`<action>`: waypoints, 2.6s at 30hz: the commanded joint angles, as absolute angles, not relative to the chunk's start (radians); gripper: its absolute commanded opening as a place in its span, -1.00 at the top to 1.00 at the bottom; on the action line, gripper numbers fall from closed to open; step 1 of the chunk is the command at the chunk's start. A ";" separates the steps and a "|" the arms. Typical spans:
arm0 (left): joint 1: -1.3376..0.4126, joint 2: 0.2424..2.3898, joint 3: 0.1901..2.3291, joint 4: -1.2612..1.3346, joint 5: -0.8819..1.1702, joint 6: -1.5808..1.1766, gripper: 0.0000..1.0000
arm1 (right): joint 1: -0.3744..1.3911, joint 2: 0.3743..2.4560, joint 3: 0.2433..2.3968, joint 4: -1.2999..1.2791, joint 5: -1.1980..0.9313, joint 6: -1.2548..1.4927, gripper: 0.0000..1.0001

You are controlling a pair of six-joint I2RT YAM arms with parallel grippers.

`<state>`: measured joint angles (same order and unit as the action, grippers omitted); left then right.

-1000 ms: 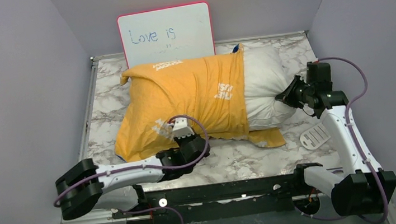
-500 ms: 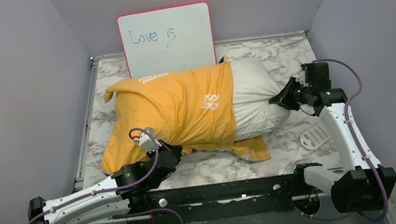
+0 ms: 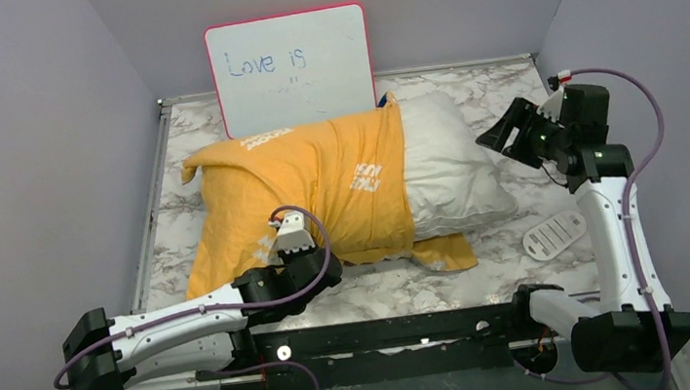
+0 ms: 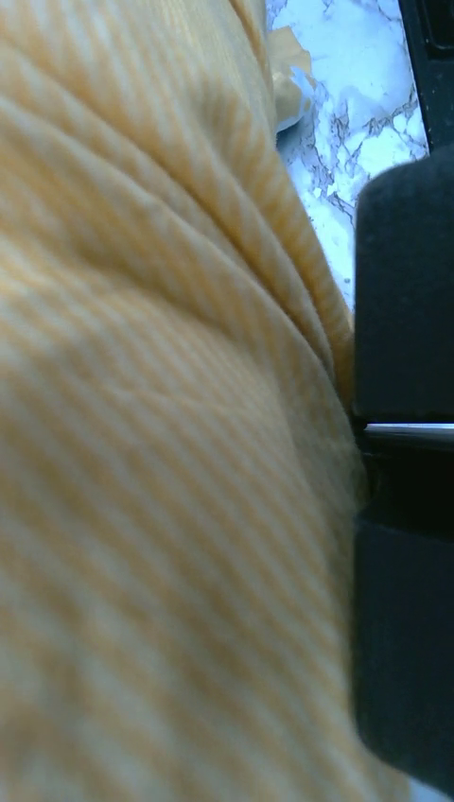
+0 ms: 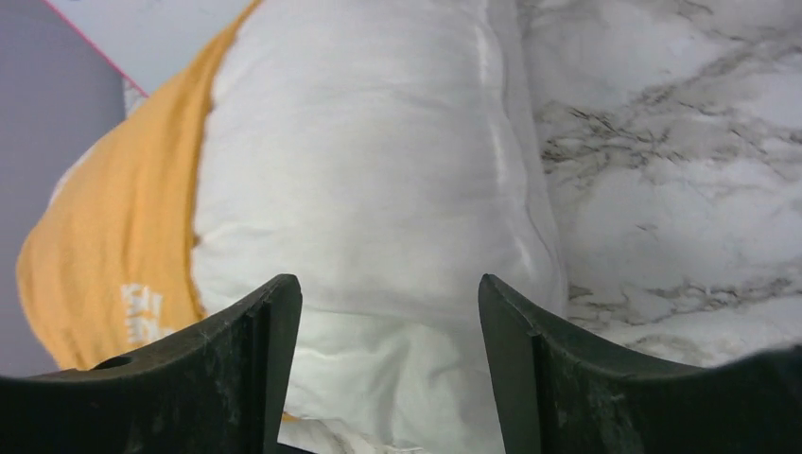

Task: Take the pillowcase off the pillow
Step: Remove the pillow from the pillowcase.

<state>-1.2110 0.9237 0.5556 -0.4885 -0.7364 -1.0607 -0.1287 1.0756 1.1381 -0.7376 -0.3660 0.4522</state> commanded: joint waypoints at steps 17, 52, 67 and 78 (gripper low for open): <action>-1.206 0.866 0.738 -0.549 -0.637 -0.897 -0.43 | 0.022 1.232 0.978 -0.671 -0.557 0.361 0.14; -1.275 1.457 0.874 -0.294 -0.780 -0.849 0.84 | 0.023 1.118 0.788 -0.504 -0.356 0.555 0.99; -1.252 0.838 0.538 -0.678 -0.778 -1.053 1.00 | 0.012 1.126 0.864 -0.513 -0.351 0.524 0.99; -1.256 1.073 0.643 -0.333 -0.604 -0.793 1.00 | 0.011 1.062 1.042 -0.608 -0.478 0.433 -0.08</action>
